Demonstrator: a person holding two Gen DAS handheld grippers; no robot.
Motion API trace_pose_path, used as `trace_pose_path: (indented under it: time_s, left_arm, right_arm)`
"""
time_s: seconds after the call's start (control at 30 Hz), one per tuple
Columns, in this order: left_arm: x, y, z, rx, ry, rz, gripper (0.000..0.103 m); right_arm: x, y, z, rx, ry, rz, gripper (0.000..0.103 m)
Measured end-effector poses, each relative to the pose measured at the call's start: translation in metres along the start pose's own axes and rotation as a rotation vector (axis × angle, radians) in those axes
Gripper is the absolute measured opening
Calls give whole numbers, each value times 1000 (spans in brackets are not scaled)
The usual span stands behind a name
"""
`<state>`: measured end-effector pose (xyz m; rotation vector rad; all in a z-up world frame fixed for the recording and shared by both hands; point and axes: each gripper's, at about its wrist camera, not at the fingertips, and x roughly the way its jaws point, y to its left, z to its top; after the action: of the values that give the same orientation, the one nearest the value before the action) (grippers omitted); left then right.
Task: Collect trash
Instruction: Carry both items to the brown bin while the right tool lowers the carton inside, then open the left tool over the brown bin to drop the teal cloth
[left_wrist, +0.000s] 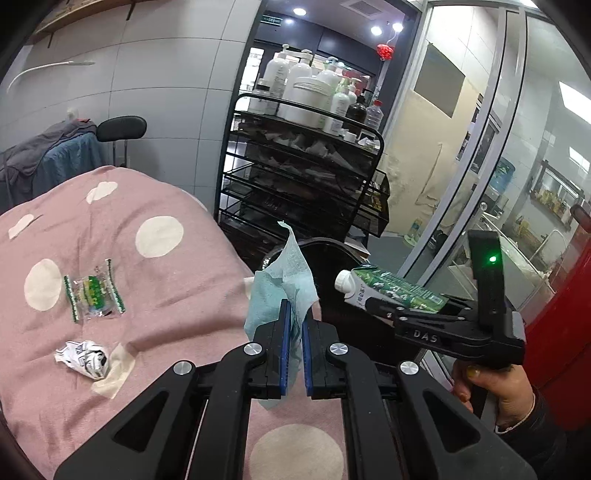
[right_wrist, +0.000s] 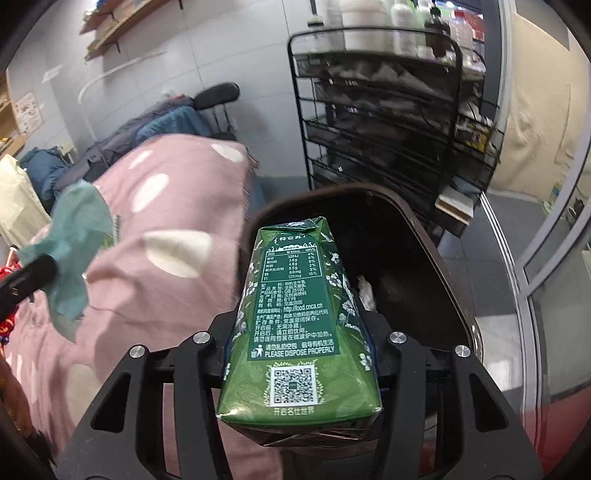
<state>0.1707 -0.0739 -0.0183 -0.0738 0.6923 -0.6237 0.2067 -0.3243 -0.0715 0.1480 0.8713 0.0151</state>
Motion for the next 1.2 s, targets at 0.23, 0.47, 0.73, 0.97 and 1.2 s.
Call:
trace_pose_path:
  time_s: [0.23,0.47,0.73,0.97,1.2]
  left_arm:
    - [24,-20,-1,22,54,-58,7]
    - [38,-28,-7,34,95,-77,7]
    - [52,-33,-4,33,139,-105,7]
    - [70,-45,2,40,170,-140,7]
    - [90,-58,9,53,190,-151,7]
  right_arm:
    - [56,-28,-13,57,169,-40,51]
    - [87,-37,-25,84,255,-83,51]
    - [76,-40,-32,126,207,-60,70]
    - [39,-36,-40,123,115,-47,78]
    - [14,-43,-44,129,63,-50,80]
